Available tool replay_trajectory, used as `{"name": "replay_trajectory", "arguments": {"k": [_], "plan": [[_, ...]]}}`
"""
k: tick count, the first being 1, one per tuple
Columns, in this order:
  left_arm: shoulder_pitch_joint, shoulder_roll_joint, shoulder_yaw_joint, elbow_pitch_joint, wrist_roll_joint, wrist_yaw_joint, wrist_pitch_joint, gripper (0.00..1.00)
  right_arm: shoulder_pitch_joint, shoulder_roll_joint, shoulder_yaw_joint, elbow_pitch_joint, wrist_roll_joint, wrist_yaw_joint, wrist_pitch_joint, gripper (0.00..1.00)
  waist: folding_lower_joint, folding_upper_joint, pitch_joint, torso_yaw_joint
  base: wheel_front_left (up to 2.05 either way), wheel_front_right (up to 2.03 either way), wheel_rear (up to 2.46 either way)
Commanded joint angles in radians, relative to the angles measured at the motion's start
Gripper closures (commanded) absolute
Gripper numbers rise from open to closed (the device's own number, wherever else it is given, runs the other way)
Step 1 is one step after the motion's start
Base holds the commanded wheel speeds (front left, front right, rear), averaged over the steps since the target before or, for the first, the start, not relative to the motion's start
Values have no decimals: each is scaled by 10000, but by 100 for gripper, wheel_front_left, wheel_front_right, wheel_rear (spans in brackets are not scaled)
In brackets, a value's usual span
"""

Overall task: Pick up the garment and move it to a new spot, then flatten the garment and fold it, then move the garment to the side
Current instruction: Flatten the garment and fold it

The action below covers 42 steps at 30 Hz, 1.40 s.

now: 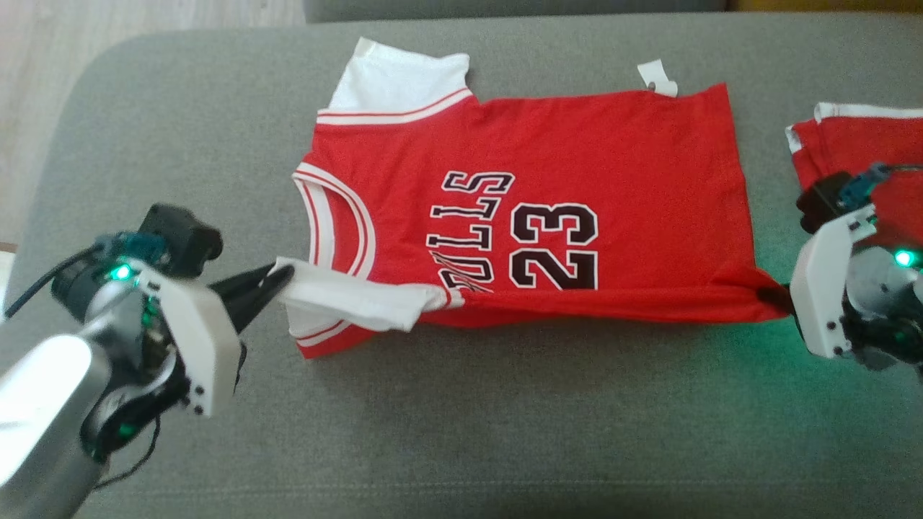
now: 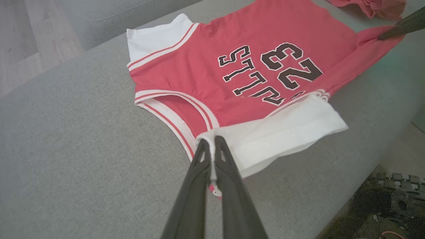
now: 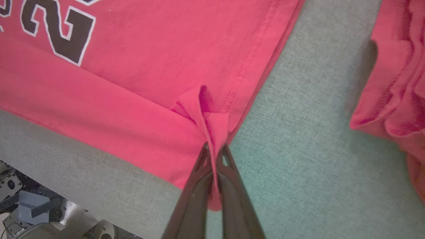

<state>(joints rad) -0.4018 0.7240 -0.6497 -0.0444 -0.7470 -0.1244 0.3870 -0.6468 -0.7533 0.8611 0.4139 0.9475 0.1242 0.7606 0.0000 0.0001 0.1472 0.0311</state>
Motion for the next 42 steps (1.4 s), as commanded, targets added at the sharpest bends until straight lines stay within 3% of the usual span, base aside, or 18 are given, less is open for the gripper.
{"name": "replay_trajectory", "arguments": {"k": [1,22,24,28,29,30,31,34,36,42], "plan": [[-964,287,314,24,184,-39,32,100,-312,-92,-215,-32,-204,65,83,100,0,-1,253,-89,0,0,0],[-4717,-134,-3082,2883,425,-62,-1317,100,-1969,932,-364,985,-973,65,1022,100,0,-1,1416,-149,0,0,0],[-5149,-185,-3517,3304,462,-62,-1589,100,-2275,1092,-420,1090,-1332,65,552,0,0,-1,1496,-163,0,0,0],[-5660,-411,-3775,4065,591,-62,-2125,100,-2467,1479,-657,1446,-1423,65,46,0,0,-1,1536,-186,0,0,0],[-5759,-474,-3862,4249,642,-62,-2218,93,-2479,1557,-684,1521,-1430,65,-48,0,0,-1,1531,-200,0,0,0],[-5866,-528,-3905,4450,729,-62,-2345,55,-2491,1630,-717,1587,-1432,65,-153,0,0,-1,1526,-222,0,0,0],[-6010,-685,-3890,4903,881,-16,-2649,0,-2509,1754,-696,1627,-1498,65,-426,0,0,-1,1500,-278,0,0,0],[-6035,-951,-3887,5435,925,50,-3022,0,-2459,1906,-668,1663,-1567,65,-954,0,0,-1,1386,-372,0,0,0],[-5992,-1137,-3732,5725,889,321,-3407,0,-2450,1949,-745,1608,-1722,65,-1761,0,0,-1,1279,-408,0,0,0],[-5472,-1676,-2744,6179,334,1625,-5075,0,-2131,2309,-1672,1564,-2238,65,-5211,0,0,-1,822,-438,0,0,0]]}}
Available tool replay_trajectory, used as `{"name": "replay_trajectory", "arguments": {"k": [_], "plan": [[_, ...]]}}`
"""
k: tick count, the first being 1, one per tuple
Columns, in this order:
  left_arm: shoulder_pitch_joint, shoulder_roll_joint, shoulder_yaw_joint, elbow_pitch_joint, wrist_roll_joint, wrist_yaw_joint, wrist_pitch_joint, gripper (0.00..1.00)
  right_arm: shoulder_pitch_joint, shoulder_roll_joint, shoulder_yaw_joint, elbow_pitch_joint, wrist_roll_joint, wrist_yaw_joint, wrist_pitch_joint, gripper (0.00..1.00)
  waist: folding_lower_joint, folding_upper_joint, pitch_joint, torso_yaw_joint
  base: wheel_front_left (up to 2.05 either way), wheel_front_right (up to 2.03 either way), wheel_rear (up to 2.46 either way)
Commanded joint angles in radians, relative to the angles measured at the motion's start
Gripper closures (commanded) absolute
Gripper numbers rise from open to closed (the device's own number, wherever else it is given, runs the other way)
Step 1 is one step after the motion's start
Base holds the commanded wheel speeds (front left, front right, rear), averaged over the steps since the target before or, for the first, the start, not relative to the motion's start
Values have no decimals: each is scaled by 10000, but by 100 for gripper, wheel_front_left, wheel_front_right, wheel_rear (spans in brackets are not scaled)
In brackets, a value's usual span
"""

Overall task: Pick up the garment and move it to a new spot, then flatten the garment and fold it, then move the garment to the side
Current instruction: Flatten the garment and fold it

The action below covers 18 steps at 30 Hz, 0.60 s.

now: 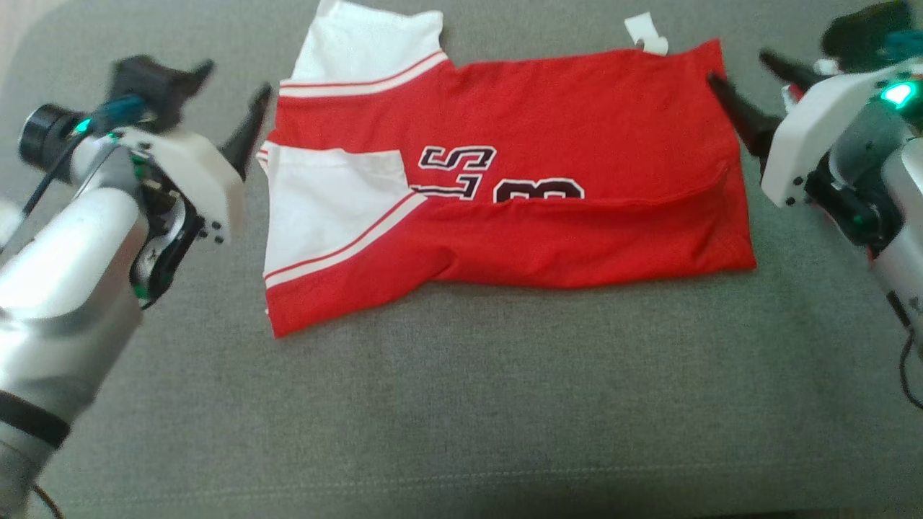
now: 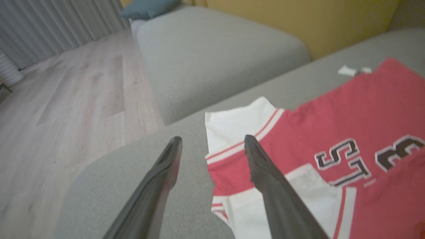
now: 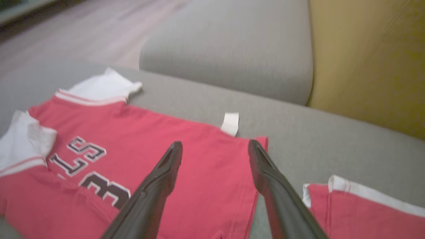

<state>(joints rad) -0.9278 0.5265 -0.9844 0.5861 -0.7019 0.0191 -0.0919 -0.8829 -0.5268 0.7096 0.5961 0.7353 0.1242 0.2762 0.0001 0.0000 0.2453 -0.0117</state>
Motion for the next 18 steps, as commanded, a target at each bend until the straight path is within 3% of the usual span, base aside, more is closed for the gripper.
{"name": "replay_trajectory", "arguments": {"k": [1,6,10,14,17,18], "plan": [[-38,178,889,-160,-311,472,-724,0,349,101,-337,-244,-306,65,-927,0,-1,0,-266,-9,0,0,0],[1331,-459,2518,-1203,-1028,1676,-1674,0,1409,699,-1729,-168,-1431,65,-3557,0,-1,0,-838,-24,0,0,0],[3112,-1160,4574,-3272,-354,2467,-1693,0,2603,1555,-3242,-259,-2530,65,-4843,0,-1,0,-1133,-65,0,0,0],[5085,-2087,5835,-4672,825,2664,-1695,0,3948,2636,-4789,-837,-3880,65,-5220,0,-1,0,-1357,-62,0,0,0],[6186,-2742,6363,-5002,1534,2557,-1696,0,4969,3433,-5730,-1470,-4962,65,-5280,0,-1,0,-1443,-38,0,0,0],[6186,-2742,6363,-5002,1534,2557,-1696,0,4969,3433,-5730,-1470,-4962,65,-5280,0,-1,0,-1443,-38,0,0,0]]}}
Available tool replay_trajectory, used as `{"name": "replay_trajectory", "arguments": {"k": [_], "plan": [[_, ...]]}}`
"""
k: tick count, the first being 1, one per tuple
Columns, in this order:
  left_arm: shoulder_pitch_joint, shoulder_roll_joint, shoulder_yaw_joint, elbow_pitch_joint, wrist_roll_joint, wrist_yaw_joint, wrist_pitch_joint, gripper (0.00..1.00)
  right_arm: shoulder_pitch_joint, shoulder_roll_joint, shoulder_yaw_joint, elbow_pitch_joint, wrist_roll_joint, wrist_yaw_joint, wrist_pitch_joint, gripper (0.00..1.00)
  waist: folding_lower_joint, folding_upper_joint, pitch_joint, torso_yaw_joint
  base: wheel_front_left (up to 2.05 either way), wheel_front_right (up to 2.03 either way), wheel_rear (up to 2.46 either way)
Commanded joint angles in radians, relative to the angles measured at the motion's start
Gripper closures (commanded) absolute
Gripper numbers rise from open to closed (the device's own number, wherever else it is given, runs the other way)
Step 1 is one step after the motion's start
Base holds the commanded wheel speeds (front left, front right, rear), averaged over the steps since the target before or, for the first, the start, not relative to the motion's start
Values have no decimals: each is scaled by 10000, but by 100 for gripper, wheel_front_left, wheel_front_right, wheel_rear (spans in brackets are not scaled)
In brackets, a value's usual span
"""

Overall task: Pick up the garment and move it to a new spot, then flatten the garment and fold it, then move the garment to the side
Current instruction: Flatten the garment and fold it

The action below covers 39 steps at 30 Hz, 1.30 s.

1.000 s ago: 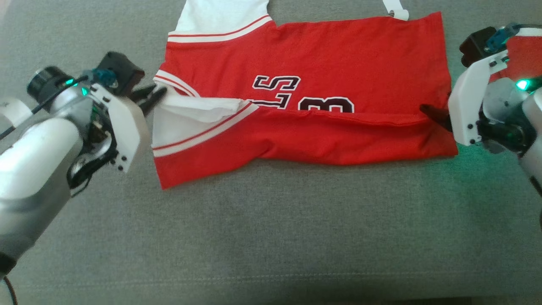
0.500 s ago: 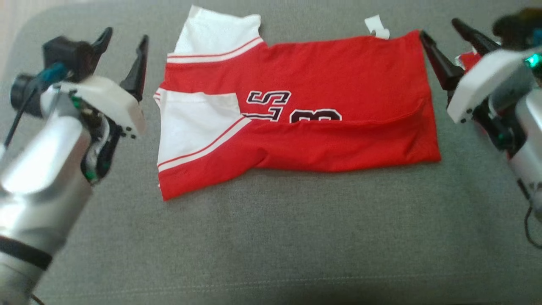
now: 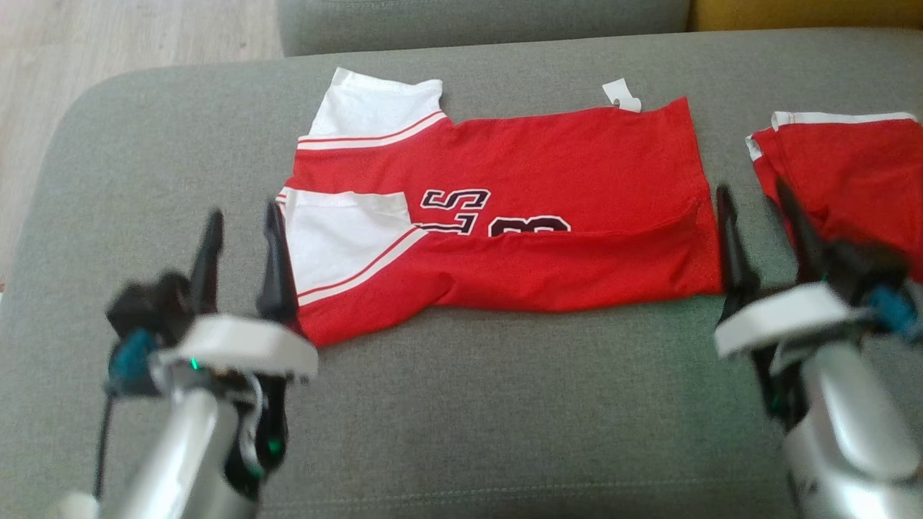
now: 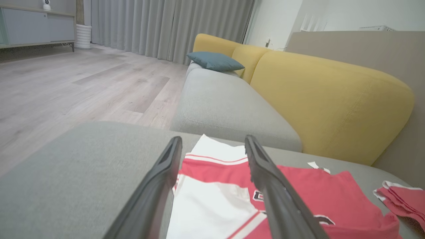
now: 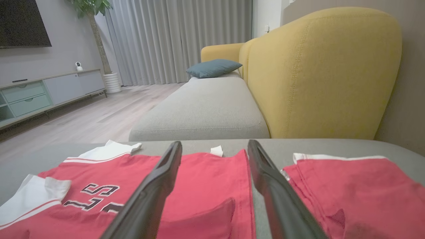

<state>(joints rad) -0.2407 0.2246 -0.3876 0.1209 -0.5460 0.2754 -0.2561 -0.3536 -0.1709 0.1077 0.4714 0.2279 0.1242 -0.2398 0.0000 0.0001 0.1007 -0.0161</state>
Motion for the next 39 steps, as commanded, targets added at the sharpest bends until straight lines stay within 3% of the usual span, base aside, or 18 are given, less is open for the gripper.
{"name": "replay_trajectory", "arguments": {"k": [1,4,9,21,35,36,37,39], "plan": [[-407,94,531,-355,177,-82,-55,0,-13,138,49,-448,-184,65,-127,0,0,-1,-15,13,0,0,0],[201,-302,860,-180,791,-309,-55,0,716,711,-444,-1041,-844,65,-39,0,0,-1,-27,-27,0,0,0],[434,-589,1163,573,1501,-598,-56,0,1165,1050,-662,-1913,-1274,65,314,0,0,-1,112,-168,0,0,0],[-345,-281,700,3756,1925,-640,1229,0,1211,1180,-922,-3057,-1412,65,843,0,0,-1,450,-656,0,0,0],[-891,-7,330,5169,1848,-932,2621,0,990,1202,-1769,-3743,-1577,65,945,0,0,-1,805,-1081,0,0,0],[-923,3,303,5215,1832,-983,2678,40,986,1203,-1840,-3765,-1584,65,963,0,0,-1,820,-1091,0,0,0],[-960,19,289,5247,1821,-1020,2690,100,985,1204,-1888,-3778,-1581,65,986,0,0,-1,832,-1096,0,0,0],[-1074,77,274,5244,1847,-1047,2599,100,993,1204,-1980,-3771,-1569,65,1055,0,0,-1,846,-1097,0,0,0]]}}
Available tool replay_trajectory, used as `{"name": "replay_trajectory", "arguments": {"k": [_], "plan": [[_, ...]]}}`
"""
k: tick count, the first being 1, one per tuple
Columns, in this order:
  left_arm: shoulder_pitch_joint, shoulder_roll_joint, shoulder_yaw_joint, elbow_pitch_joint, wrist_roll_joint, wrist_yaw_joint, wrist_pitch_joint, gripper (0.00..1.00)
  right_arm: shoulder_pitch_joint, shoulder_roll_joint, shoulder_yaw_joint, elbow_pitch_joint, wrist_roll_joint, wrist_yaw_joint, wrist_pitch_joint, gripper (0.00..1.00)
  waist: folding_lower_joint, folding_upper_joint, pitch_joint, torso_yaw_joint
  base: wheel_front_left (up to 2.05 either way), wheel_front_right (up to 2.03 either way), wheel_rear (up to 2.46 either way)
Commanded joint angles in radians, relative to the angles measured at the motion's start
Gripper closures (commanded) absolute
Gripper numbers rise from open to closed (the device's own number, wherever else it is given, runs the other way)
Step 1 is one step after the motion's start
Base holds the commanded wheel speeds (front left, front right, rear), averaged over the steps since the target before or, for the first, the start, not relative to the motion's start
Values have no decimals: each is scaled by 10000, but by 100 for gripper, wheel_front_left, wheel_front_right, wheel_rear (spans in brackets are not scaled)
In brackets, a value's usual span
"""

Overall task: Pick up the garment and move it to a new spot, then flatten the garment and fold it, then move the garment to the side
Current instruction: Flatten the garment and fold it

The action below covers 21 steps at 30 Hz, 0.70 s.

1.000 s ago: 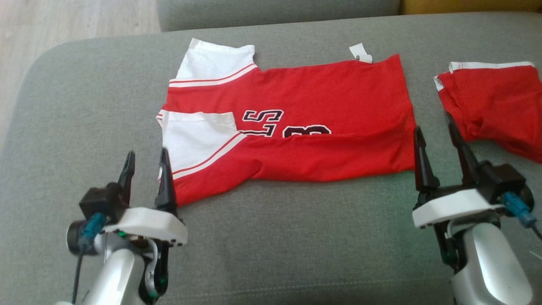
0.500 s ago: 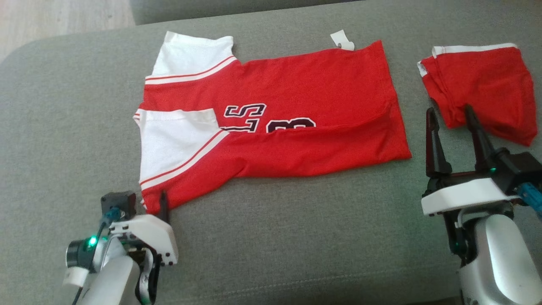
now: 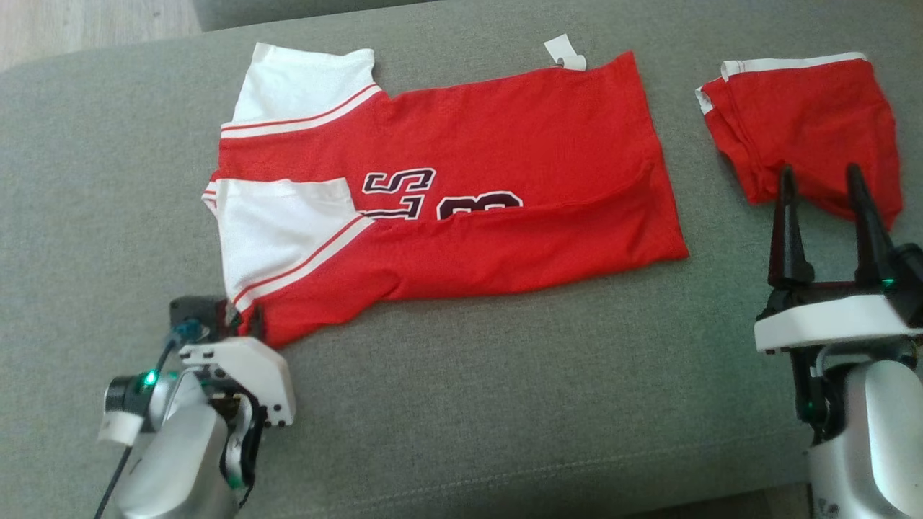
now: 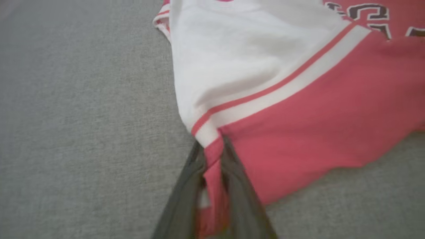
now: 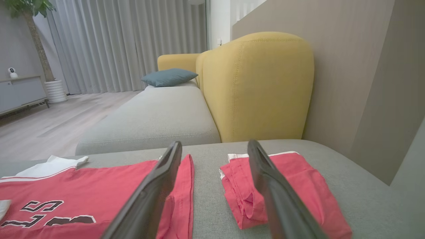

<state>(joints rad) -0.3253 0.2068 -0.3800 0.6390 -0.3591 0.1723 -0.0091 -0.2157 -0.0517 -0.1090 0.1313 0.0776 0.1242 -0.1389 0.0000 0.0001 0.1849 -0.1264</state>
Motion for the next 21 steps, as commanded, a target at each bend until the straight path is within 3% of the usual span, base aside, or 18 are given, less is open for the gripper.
{"name": "replay_trajectory", "arguments": {"k": [1,11,21], "plan": [[-288,269,212,2,4,27,-4,100,-370,12,172,-342,-39,65,114,0,0,-1,2,16,0,0,0],[-686,320,176,-1138,463,339,-1838,100,-168,13,640,770,1008,65,1722,0,0,-1,-77,426,0,0,0],[-603,357,-191,-2345,739,336,-2161,100,-1198,14,396,3445,1834,65,2720,0,0,-1,119,915,0,0,0]]}}
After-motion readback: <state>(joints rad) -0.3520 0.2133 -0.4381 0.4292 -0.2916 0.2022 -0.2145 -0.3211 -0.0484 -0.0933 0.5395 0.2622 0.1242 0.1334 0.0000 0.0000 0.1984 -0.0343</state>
